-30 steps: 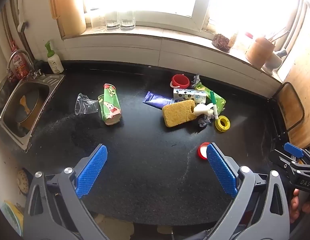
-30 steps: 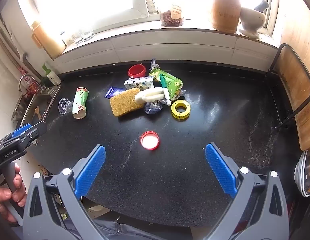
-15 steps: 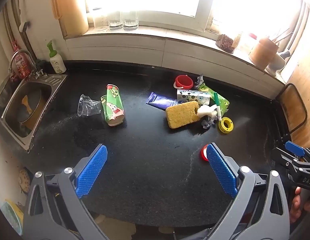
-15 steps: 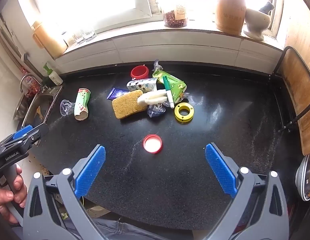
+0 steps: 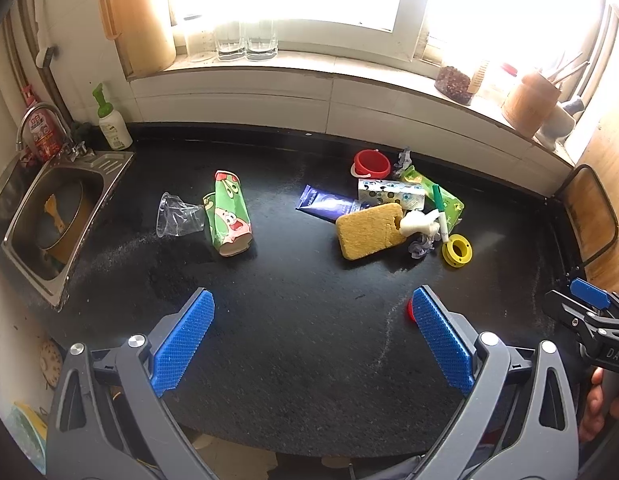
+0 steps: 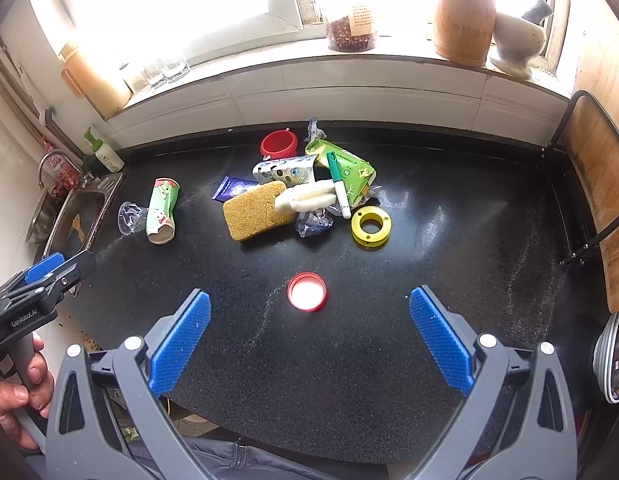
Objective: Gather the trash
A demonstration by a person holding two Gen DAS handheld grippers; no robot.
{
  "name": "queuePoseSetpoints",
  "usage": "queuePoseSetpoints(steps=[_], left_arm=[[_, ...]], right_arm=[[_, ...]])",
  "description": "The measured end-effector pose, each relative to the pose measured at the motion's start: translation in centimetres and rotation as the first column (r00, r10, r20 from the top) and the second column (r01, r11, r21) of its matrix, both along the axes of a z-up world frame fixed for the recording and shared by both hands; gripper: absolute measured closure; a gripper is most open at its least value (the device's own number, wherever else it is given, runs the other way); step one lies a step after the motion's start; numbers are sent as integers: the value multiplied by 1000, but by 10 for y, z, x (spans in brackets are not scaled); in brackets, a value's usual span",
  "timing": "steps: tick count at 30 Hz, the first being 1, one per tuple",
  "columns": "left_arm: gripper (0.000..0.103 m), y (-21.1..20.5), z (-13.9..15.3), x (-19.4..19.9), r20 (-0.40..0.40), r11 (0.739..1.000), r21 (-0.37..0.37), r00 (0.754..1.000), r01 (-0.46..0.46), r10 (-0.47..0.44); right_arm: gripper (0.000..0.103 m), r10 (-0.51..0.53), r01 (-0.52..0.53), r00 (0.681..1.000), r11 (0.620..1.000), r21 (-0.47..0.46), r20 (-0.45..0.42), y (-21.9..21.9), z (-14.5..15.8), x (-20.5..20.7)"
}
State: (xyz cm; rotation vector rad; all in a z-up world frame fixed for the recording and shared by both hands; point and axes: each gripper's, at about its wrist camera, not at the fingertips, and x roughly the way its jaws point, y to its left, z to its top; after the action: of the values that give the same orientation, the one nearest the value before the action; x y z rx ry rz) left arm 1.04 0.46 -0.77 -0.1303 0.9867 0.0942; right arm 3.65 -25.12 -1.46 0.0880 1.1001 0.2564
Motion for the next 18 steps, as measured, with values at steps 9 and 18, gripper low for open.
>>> queuePoseSetpoints(steps=[9, 18], left_arm=[[7, 6, -4, 7, -13, 1000, -6, 1000, -3, 3], [7, 6, -7, 21, -22, 1000, -10, 1000, -1, 1]], right_arm=[[6, 0, 0, 1000, 1000, 0, -8, 4, -4, 8], [6, -1, 1, 1000, 1000, -1, -18, 2, -6, 18]])
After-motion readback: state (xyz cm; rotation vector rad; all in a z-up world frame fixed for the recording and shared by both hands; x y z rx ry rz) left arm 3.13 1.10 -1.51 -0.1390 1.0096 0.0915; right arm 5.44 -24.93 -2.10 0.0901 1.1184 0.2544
